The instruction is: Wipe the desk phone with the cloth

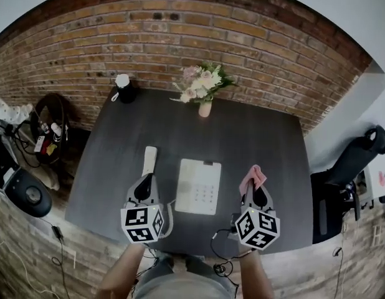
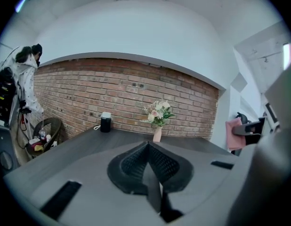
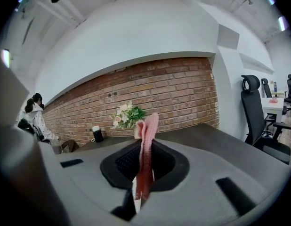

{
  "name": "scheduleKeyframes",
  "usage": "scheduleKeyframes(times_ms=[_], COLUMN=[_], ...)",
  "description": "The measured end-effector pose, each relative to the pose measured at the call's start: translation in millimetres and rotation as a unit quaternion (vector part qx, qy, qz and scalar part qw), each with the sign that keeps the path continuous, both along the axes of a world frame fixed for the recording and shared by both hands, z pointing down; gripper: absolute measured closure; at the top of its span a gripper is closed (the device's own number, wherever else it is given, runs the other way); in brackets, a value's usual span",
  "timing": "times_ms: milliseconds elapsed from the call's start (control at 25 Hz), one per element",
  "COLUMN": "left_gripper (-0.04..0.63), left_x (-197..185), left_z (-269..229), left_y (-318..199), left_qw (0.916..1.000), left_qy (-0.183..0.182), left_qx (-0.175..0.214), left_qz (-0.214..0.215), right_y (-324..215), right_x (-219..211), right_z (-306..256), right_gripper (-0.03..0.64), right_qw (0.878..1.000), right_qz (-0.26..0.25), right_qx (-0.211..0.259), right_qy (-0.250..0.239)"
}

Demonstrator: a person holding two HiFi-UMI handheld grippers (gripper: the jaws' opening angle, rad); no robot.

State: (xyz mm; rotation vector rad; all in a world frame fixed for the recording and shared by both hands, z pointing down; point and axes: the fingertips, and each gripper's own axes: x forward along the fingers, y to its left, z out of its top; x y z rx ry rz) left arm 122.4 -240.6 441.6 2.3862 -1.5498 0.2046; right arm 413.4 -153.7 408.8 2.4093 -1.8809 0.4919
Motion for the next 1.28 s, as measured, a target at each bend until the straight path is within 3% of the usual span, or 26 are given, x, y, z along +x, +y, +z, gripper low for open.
scheduleKeyframes(times_ms=[200, 320, 520, 760, 880, 1040, 1280], left_gripper=[0.592, 0.592, 0.592, 0.592, 0.592, 0.592, 0.592], left_x=[-12, -22, -43, -67, -80, -95, -106], left_z=[7, 11, 26, 57, 76, 93, 103], left_y=[2, 0, -2, 3, 9, 13, 11], left_qw=[0.9999, 0.9998, 0.9991, 0.9972, 0.9957, 0.9930, 0.9910], left_qy=[0.000, -0.003, -0.009, -0.023, -0.029, -0.026, -0.019], left_qx=[-0.005, -0.009, -0.018, -0.039, -0.056, -0.074, -0.082], left_qz=[-0.012, -0.018, -0.039, -0.059, -0.068, -0.089, -0.104], right_y=[-11, -22, -41, -73, -89, -109, -136], right_x=[-19, -38, -68, -95, -110, -129, -142], right_z=[10, 21, 50, 85, 103, 125, 138], right_gripper=[0.597, 0.597, 0.597, 0.597, 0.597, 0.595, 0.595], right_qw=[0.999, 0.995, 0.980, 0.950, 0.923, 0.866, 0.790], right_qz=[-0.036, -0.088, -0.175, -0.274, -0.333, -0.410, -0.457], right_qx=[-0.019, -0.046, -0.092, -0.146, -0.177, -0.219, -0.255], right_qy=[0.000, 0.012, 0.022, 0.032, 0.084, 0.185, 0.320])
